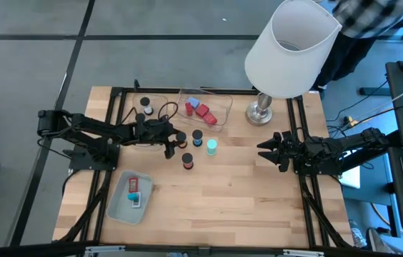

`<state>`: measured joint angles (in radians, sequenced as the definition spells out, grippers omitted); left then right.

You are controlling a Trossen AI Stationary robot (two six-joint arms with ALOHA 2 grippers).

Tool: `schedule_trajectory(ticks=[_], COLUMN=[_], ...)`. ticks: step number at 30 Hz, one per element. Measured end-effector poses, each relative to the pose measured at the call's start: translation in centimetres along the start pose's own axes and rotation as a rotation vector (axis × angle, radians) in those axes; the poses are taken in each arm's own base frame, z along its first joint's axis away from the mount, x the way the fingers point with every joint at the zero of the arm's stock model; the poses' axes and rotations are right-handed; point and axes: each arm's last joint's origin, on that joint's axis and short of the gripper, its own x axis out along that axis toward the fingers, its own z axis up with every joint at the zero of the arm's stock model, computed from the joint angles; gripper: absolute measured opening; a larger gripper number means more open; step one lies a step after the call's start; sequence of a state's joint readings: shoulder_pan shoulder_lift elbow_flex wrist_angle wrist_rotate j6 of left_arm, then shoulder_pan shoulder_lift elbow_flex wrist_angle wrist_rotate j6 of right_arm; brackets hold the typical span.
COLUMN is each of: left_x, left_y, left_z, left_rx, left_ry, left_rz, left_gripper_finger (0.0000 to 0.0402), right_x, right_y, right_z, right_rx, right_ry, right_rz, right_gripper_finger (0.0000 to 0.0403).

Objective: Pick & Place Office items
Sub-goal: Put the orange hourglass into the left transparent bin

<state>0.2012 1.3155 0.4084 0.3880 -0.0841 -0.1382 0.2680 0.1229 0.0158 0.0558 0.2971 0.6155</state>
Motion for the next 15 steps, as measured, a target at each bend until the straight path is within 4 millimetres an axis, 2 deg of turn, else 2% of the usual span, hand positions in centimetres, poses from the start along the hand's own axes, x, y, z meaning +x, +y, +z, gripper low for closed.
schedule_trajectory(ticks=[3, 9, 15], left_x=[-0.2, -1.2, -3.5], left_y=[0.0, -0.2, 0.4], left_z=[0.4, 3.1, 5.3], left_rx=[-0.008, -0.014, 0.019], left_ry=[-0.021, -0.118, -0.144], left_rz=[-0.003, 0.015, 0.27], left_gripper_finger=[0.0214, 0.0214, 0.0214], right_x=[0.0, 0.0, 0.0], right_y=[0.0, 0.0, 0.0], right_z=[0.0, 0.0, 0.0], right_rx=[0.0, 0.0, 0.0], right_ry=[0.0, 0.0, 0.0], right_rz=[0.0, 0.0, 0.0], right_gripper_finger=[0.0224, 0.0224, 0.0224])
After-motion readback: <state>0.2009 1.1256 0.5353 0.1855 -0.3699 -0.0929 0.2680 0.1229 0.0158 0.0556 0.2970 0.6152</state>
